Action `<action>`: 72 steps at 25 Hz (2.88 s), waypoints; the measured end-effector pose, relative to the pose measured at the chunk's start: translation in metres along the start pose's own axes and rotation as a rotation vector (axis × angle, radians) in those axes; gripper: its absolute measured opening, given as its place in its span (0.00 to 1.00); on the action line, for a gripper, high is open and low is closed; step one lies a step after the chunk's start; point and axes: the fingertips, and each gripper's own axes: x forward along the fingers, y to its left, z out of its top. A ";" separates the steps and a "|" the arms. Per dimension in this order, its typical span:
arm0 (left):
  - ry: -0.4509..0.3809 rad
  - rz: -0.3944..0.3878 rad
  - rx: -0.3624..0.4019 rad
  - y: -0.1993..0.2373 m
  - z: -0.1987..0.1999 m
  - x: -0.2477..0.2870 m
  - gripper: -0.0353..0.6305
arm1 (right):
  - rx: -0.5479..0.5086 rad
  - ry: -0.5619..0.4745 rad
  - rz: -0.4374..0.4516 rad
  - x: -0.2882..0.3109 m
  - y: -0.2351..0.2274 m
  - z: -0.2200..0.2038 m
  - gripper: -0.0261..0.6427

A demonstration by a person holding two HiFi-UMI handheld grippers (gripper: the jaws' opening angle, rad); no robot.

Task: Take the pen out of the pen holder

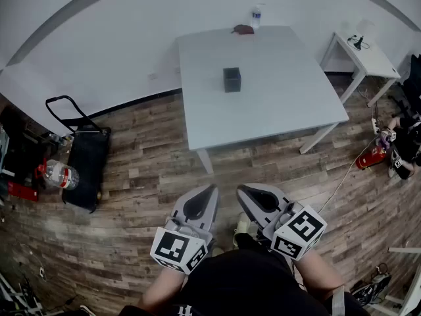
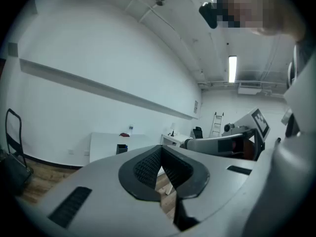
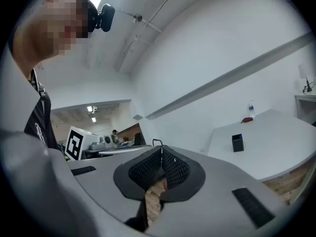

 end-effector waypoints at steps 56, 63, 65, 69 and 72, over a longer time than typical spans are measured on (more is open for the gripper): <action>0.153 -0.253 0.315 0.183 -0.018 0.383 0.06 | 0.193 -0.005 -0.262 0.150 -0.304 0.090 0.06; 0.201 -0.275 0.406 0.199 -0.048 0.435 0.07 | 0.244 0.040 -0.248 0.159 -0.358 0.088 0.06; 0.218 -0.284 0.427 0.201 -0.056 0.444 0.07 | 0.262 0.053 -0.252 0.159 -0.372 0.085 0.06; 0.255 -0.297 0.505 0.205 -0.077 0.458 0.07 | 0.293 0.078 -0.260 0.162 -0.394 0.080 0.06; 0.294 -0.299 0.567 0.210 -0.094 0.471 0.19 | 0.310 0.087 -0.266 0.165 -0.408 0.078 0.06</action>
